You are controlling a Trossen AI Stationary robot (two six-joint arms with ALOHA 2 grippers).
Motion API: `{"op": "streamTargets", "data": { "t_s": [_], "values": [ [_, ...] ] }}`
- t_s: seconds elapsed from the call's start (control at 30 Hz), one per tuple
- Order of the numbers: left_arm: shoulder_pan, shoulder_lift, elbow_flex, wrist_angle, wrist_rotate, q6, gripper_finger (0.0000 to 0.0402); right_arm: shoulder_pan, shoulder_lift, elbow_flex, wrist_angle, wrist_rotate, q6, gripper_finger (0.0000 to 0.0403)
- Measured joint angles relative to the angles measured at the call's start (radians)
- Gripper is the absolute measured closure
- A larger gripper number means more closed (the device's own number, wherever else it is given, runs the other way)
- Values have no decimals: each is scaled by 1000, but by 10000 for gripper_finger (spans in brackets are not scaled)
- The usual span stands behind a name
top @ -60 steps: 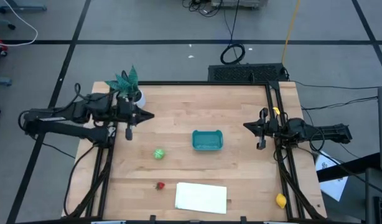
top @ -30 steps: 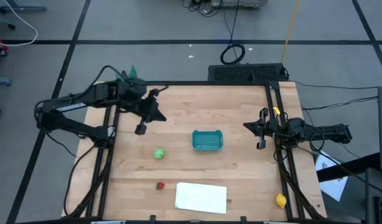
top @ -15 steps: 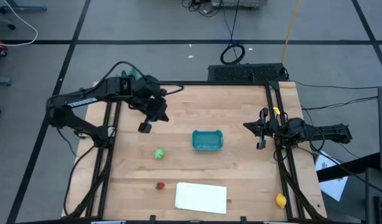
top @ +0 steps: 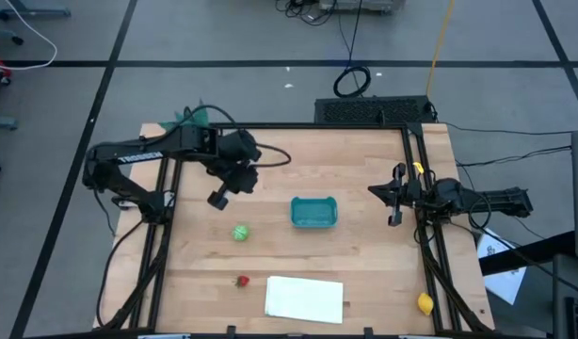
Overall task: Pick and placing Produce into tupperware
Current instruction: Put the cabbage into the bin
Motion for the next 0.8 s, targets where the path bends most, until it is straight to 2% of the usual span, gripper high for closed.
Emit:
{"op": "streamTargets", "data": {
  "t_s": [0.1, 0.33, 0.57, 0.8],
  "values": [
    [-24, 1, 0, 1, -36, 82, 396, 0, 10, 0, 0, 0, 0, 403],
    [-62, -3, 0, -2, -40, 166, 399, 0, 44, 0, 0, 0, 0, 403],
    [-100, -3, -13, -19, -53, 358, 399, 0, 62, 0, 9, 0, 0, 403],
    [-144, 2, -13, -6, -124, 340, 398, 0, 62, 0, 8, 0, 0, 403]
  ]
}}
